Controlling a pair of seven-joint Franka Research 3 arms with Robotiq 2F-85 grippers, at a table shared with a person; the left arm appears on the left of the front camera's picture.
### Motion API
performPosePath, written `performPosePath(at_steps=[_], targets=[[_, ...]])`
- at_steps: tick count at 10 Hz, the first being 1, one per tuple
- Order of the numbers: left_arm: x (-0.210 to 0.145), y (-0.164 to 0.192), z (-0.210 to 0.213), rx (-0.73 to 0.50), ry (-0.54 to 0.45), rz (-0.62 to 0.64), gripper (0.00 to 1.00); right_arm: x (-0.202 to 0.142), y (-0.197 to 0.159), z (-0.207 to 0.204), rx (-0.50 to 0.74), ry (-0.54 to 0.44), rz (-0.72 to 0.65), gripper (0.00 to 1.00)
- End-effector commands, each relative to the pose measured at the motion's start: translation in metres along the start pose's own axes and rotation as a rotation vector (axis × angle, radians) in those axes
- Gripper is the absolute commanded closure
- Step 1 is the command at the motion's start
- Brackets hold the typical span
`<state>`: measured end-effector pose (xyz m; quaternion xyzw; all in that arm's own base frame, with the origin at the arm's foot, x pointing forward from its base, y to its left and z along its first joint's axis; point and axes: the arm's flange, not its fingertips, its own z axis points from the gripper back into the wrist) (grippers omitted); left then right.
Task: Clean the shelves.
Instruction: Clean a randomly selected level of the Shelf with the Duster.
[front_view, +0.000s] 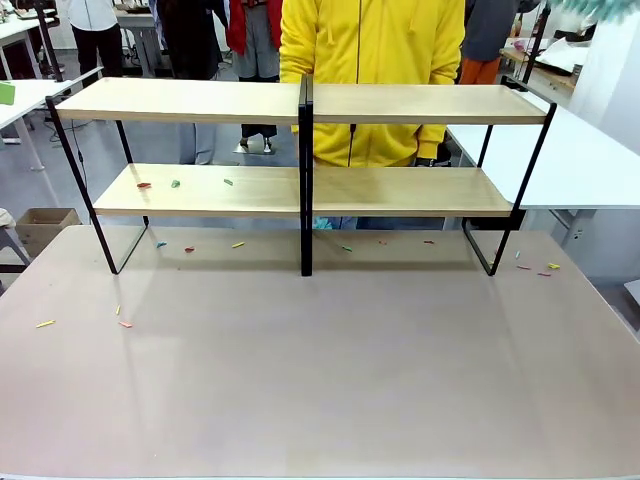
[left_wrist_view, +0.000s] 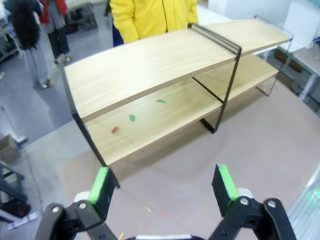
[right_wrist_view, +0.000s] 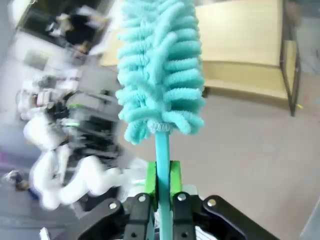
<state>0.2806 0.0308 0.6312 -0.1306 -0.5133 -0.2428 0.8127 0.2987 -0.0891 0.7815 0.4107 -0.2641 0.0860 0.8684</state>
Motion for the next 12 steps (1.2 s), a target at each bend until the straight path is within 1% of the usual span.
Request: performPosePath(at_steps=[1,2,3,4,5,6,7,12], targets=[[0.000,-0.001,-0.001,0.009,0.002,0.009,0.00,-0.032,-0.008,0.052,0.392,0.103,0.051,0.88],[0.000,-0.001,-0.001,0.009,0.002,0.009,0.00,-0.057,-0.013,0.082,0.463,0.104,0.083,0.88],[0.000,-0.001,-0.001,0.009,0.002,0.009,0.00,-0.085,-0.019,0.107,0.525,0.064,0.118,0.88],[0.000,-0.001,-0.001,0.009,0.002,0.009,0.00,-0.115,-0.028,0.126,0.553,0.023,0.145,0.88],[0.000,-0.001,-0.001,0.009,0.002,0.009,0.00,-0.134,-0.036,0.132,0.578,-0.023,0.164,0.88],[0.000,-0.001,-0.001,0.009,0.002,0.009,0.00,-0.141,-0.044,0.125,0.528,-0.045,0.125,0.88],[0.000,-0.001,-0.001,0.009,0.002,0.009,0.00,-0.130,-0.024,0.140,0.547,0.025,0.162,0.88],[0.000,-0.001,-0.001,0.009,0.002,0.009,0.00,-0.130,-0.024,0.140,0.547,0.025,0.162,0.88]])
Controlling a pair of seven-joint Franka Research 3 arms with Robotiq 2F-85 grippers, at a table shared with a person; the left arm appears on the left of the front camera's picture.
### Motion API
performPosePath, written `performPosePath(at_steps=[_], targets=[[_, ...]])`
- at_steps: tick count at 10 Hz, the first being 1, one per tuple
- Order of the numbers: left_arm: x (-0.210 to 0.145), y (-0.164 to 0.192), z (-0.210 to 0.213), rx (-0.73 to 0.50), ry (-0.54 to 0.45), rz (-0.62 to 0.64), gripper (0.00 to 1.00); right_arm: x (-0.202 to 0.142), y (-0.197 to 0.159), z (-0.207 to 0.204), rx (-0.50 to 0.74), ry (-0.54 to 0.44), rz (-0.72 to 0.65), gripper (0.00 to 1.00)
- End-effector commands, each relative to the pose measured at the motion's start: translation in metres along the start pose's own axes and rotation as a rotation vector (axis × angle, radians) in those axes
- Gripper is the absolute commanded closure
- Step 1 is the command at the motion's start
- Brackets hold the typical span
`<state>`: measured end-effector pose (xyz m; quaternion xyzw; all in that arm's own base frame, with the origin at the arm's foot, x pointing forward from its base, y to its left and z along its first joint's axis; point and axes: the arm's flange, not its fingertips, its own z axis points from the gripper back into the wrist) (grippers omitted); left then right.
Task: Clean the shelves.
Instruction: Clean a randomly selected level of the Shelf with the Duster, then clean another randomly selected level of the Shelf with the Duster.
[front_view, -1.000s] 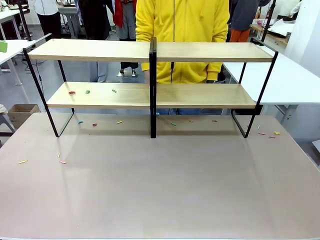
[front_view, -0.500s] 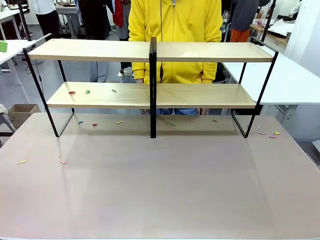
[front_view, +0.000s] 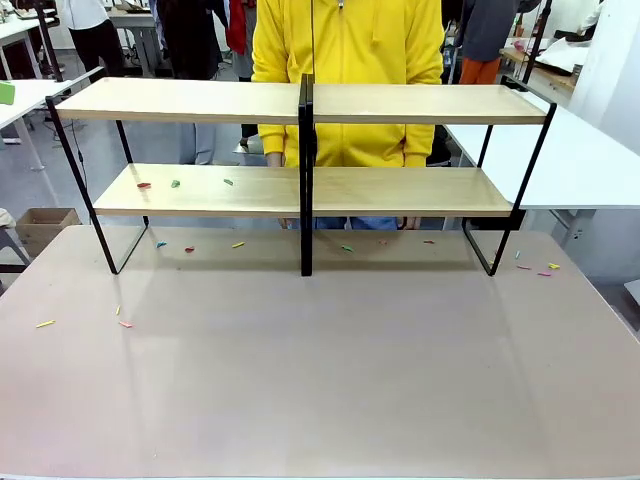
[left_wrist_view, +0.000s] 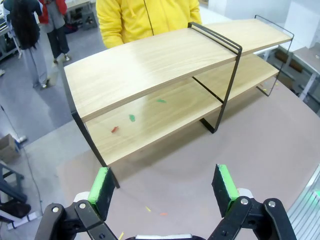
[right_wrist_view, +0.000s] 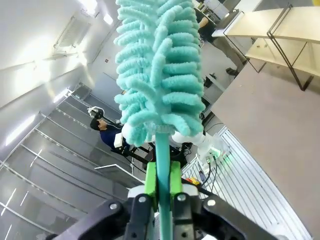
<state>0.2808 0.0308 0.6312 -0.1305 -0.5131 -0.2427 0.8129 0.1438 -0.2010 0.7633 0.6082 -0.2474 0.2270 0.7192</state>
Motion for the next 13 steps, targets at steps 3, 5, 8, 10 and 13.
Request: performPosePath(at_steps=[3,5,8,10,13], targets=[[0.000,-0.001,-0.001,0.009,0.002,0.009,0.00,0.003,0.005,0.002,-0.004,-0.005,0.009,0.88],[0.000,-0.001,-0.001,0.009,0.002,0.009,0.00,0.003,0.005,0.002,-0.004,-0.005,0.009,0.88],[0.000,-0.001,-0.001,0.009,0.002,0.009,0.00,0.003,0.005,0.002,-0.004,-0.005,0.009,0.88],[0.000,-0.001,-0.001,0.009,0.002,0.009,0.00,0.000,0.000,0.001,-0.001,-0.002,0.001,0.88],[0.000,-0.001,-0.001,0.009,0.002,0.009,0.00,0.016,0.029,-0.136,-0.118,0.380,0.075,0.88]])
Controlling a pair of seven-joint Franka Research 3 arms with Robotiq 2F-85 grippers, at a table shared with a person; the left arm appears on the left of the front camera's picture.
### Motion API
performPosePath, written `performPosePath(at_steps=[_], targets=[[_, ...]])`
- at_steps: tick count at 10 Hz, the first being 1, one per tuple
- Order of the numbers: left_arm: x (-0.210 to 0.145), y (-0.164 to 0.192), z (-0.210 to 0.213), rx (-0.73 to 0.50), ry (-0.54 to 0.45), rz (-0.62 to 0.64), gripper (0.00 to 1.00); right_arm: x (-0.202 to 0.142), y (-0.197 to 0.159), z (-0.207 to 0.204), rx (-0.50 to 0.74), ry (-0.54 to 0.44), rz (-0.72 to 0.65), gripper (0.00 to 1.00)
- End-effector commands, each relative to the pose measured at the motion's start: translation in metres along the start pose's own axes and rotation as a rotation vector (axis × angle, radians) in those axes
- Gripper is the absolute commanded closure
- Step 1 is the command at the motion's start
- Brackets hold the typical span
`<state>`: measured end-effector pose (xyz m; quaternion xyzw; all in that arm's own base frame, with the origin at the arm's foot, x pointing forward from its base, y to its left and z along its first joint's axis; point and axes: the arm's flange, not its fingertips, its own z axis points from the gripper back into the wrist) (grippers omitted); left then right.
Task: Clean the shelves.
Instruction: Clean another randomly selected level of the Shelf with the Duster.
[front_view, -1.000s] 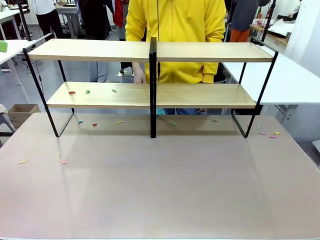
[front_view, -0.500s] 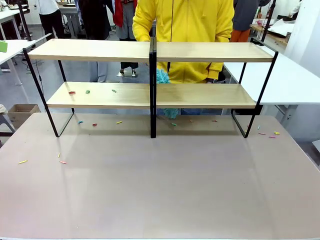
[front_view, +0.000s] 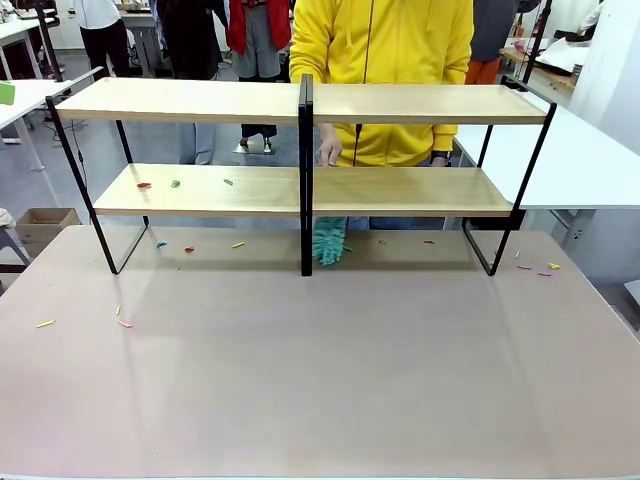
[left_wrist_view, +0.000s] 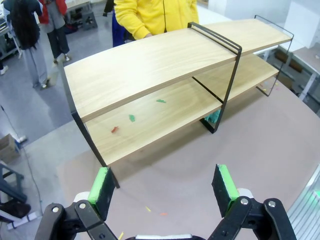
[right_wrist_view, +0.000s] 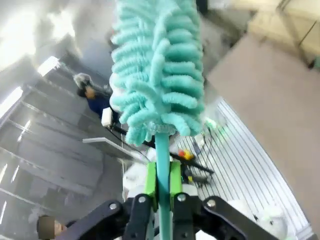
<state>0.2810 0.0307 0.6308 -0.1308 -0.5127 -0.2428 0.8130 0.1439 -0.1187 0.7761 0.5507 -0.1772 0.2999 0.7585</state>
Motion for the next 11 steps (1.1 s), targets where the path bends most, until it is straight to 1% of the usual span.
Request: performPosePath(at_steps=[1,2,3,4,5,6,7,8,9,10,11], targets=[[0.000,-0.001,-0.001,0.009,0.001,0.008,0.00,0.030,0.017,-0.117,-0.127,0.321,0.075,0.88],[0.000,-0.001,-0.001,0.009,0.001,0.008,0.00,0.030,0.017,-0.164,-0.166,0.434,0.088,0.88],[0.000,-0.001,-0.001,0.009,0.001,0.008,0.00,0.026,0.011,-0.187,-0.198,0.484,0.082,0.88],[0.000,-0.001,-0.001,0.009,0.001,0.008,0.00,0.019,0.016,-0.173,-0.205,0.535,0.105,0.88],[0.000,-0.001,-0.001,0.009,0.001,0.008,0.00,0.029,0.023,-0.187,-0.161,0.451,0.023,0.88],[0.000,-0.001,-0.001,0.009,0.001,0.008,0.00,0.027,0.023,-0.212,-0.199,0.532,0.043,0.88],[0.000,-0.001,-0.001,0.009,0.001,0.008,0.00,0.018,0.031,-0.214,-0.343,0.651,-0.051,0.88],[0.000,-0.001,-0.001,0.009,0.001,0.008,0.00,0.024,0.029,-0.248,-0.480,0.716,-0.126,0.88],[0.000,-0.001,-0.001,0.009,0.001,0.008,0.00,0.038,0.022,-0.285,-0.563,0.745,-0.149,0.88],[0.000,-0.001,-0.001,0.009,0.001,0.008,0.00,0.056,0.010,-0.322,-0.558,0.785,-0.168,0.88],[0.000,-0.001,-0.001,0.009,0.001,0.008,0.00,0.071,-0.001,-0.356,-0.595,0.786,-0.218,0.88]])
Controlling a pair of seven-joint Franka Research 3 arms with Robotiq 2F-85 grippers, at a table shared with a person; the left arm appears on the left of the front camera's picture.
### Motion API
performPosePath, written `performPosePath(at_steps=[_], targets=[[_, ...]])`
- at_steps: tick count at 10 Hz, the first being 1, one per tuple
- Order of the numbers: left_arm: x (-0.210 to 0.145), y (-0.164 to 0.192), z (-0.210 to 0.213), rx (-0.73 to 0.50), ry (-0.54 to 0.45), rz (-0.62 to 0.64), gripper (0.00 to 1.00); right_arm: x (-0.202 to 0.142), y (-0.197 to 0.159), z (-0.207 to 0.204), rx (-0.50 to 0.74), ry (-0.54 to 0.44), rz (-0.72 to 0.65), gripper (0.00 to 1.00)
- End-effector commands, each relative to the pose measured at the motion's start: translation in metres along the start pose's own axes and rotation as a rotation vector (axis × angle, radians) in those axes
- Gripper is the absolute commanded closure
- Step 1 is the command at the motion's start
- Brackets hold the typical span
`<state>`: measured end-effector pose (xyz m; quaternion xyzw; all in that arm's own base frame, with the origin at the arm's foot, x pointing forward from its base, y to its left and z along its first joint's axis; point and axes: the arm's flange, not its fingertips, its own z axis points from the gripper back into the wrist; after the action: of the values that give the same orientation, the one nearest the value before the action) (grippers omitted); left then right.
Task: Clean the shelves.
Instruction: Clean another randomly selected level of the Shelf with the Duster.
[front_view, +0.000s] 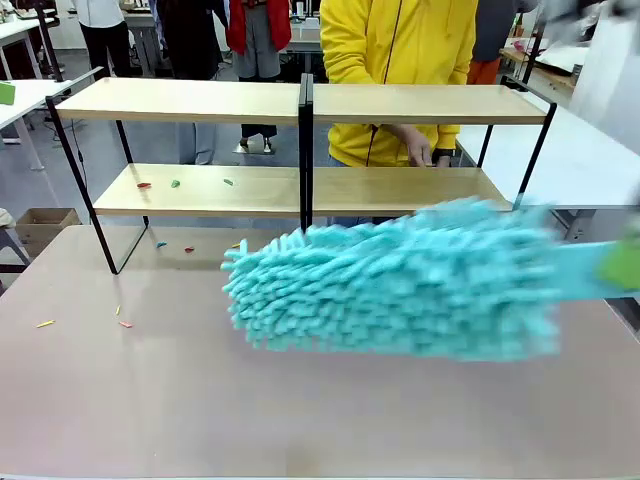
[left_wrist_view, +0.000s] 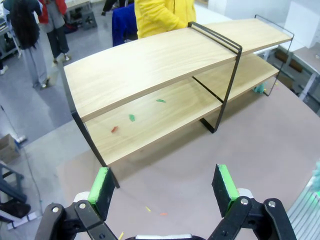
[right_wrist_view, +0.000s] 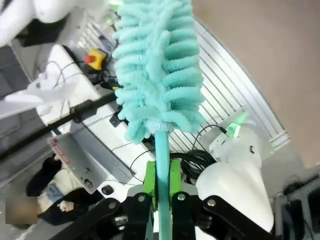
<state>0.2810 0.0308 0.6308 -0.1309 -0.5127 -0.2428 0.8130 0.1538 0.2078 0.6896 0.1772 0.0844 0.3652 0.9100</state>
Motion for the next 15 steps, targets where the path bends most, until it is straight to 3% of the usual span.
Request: performPosePath(at_steps=[1,2,3,4,5,6,7,8,9,12,13,15], targets=[[0.000,-0.001,-0.001,0.009,0.001,0.008,0.00,0.064,0.014,-0.003,-0.069,-0.015,-0.159,0.88],[0.000,-0.001,-0.001,0.009,0.001,0.008,0.00,0.091,0.021,-0.012,-0.111,-0.088,-0.186,0.88],[0.000,-0.001,-0.001,0.009,0.001,0.008,0.00,0.124,0.031,-0.021,-0.167,-0.225,-0.252,0.88],[0.000,-0.001,-0.001,0.009,0.001,0.008,0.00,0.149,0.038,-0.040,-0.230,-0.161,-0.163,0.88],[0.000,-0.001,-0.001,0.009,0.001,0.008,0.00,0.154,0.044,-0.061,-0.167,0.038,-0.005,0.88],[0.000,-0.001,-0.001,0.009,0.001,0.008,0.00,0.131,0.030,-0.035,-0.137,-0.169,-0.170,0.88],[0.000,-0.001,-0.001,0.009,0.001,0.008,0.00,0.131,0.030,-0.035,-0.137,-0.169,-0.170,0.88],[0.000,-0.001,-0.001,0.009,0.001,0.008,0.00,0.153,0.043,-0.060,-0.152,-0.100,-0.106,0.88],[0.000,-0.001,-0.001,0.009,0.001,0.008,0.00,0.129,0.049,-0.059,-0.343,-0.193,-0.311,0.88],[0.000,-0.001,-0.001,0.009,0.001,0.008,0.00,0.188,0.042,-0.074,-0.350,-0.312,-0.386,0.88],[0.000,-0.001,-0.001,0.009,0.001,0.008,0.00,0.209,0.040,-0.083,-0.342,-0.343,-0.428,1.00],[0.000,-0.001,-0.001,0.009,0.001,0.008,0.00,0.240,0.031,-0.098,-0.349,-0.451,-0.549,0.99]])
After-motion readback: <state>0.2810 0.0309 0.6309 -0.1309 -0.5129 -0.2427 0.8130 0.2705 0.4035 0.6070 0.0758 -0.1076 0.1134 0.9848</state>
